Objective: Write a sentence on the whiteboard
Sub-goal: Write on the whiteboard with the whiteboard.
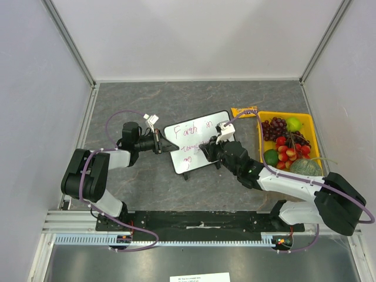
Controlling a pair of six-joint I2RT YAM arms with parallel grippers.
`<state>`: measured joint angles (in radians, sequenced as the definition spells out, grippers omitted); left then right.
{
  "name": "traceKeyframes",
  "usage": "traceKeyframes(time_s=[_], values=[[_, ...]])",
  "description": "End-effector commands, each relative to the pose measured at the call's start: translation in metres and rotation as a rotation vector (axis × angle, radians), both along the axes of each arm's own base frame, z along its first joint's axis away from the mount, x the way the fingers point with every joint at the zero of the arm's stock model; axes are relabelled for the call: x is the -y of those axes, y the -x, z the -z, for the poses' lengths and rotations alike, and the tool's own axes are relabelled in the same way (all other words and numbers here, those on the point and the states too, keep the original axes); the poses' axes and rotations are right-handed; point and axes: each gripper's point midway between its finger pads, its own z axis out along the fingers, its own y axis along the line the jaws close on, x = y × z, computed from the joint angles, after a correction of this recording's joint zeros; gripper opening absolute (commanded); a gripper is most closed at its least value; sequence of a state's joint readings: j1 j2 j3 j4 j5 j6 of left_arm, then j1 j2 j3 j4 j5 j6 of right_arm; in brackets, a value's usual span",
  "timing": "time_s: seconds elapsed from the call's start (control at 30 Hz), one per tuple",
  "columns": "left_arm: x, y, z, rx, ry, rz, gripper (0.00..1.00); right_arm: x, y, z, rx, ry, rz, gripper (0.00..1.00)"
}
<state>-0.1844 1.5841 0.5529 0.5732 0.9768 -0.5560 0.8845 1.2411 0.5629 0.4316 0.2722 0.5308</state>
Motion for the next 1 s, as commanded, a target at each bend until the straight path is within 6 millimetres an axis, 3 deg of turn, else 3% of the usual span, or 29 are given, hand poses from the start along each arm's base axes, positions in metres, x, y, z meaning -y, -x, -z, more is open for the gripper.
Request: traceKeyframes(time_s=[0.0, 0.5, 0.97], values=[[-0.023, -0.012, 0.050, -0.077, -0.167, -0.148, 0.02, -0.002, -0.005, 0.002, 0.003, -0.023, 0.021, 0.00], [-0.024, -0.013, 0.050, -0.078, -0.165, -0.150, 0.02, -0.007, -0.001, 0.021, -0.040, 0.009, -0.019, 0.00], [-0.024, -0.013, 0.050, -0.078, -0.165, -0.149, 0.02, 0.010, 0.010, 0.040, -0.075, 0.044, 0.002, 0.00]])
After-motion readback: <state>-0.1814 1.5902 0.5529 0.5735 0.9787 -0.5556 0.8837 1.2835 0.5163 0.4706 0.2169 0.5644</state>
